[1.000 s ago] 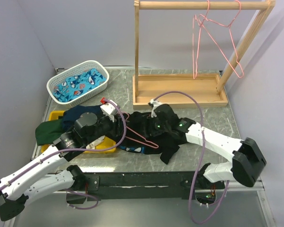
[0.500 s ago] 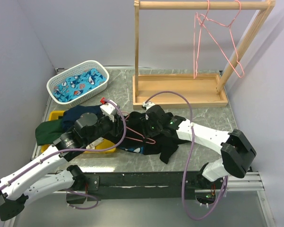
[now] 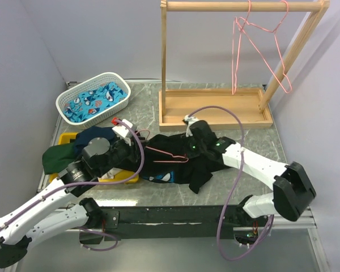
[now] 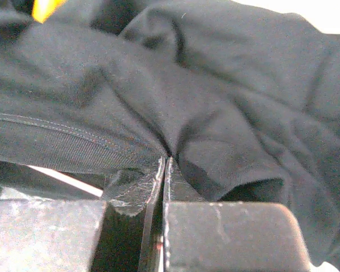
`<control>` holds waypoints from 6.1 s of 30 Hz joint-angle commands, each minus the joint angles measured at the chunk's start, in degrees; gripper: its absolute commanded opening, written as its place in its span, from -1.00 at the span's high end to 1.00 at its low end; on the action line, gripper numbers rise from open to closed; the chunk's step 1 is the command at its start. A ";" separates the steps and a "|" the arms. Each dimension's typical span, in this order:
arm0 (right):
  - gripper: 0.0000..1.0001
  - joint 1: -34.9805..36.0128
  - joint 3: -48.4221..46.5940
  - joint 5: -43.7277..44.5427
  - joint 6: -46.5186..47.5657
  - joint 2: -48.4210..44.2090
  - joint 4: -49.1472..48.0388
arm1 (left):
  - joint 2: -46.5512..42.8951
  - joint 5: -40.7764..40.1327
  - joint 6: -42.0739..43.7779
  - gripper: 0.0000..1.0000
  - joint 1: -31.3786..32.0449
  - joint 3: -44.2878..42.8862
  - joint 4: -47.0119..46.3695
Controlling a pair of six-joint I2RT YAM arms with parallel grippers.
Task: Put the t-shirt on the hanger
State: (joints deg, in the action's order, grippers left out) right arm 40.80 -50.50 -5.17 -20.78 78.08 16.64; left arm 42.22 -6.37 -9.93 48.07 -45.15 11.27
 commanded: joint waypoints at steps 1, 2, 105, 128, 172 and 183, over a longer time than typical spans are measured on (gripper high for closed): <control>1.00 -4.31 2.42 -3.26 0.21 -4.87 0.14 | -3.98 -7.16 1.58 0.98 -0.35 0.32 -7.74; 1.00 -4.84 2.69 -3.62 0.12 -5.31 0.14 | -4.16 -7.60 1.50 0.98 -0.35 0.41 -8.19; 0.88 13.43 -22.98 -15.67 17.70 0.40 -7.06 | -2.32 2.33 0.10 0.98 -0.26 0.76 2.09; 1.00 15.80 -24.38 -7.05 15.59 3.56 -9.70 | -10.40 1.01 -20.47 -0.02 0.09 10.16 -0.54; -0.43 1.68 -7.97 7.90 -10.24 -22.75 5.15 | -3.54 -27.46 -15.56 0.98 12.04 17.46 -14.08; 0.00 -5.82 14.00 4.04 -18.42 -42.56 5.43 | -9.52 -32.03 -15.29 0.98 12.39 17.11 -12.24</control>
State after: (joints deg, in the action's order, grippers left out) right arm 35.35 -42.24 1.72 -34.72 40.58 23.64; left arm 33.74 -34.35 -25.34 60.23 -27.35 -0.97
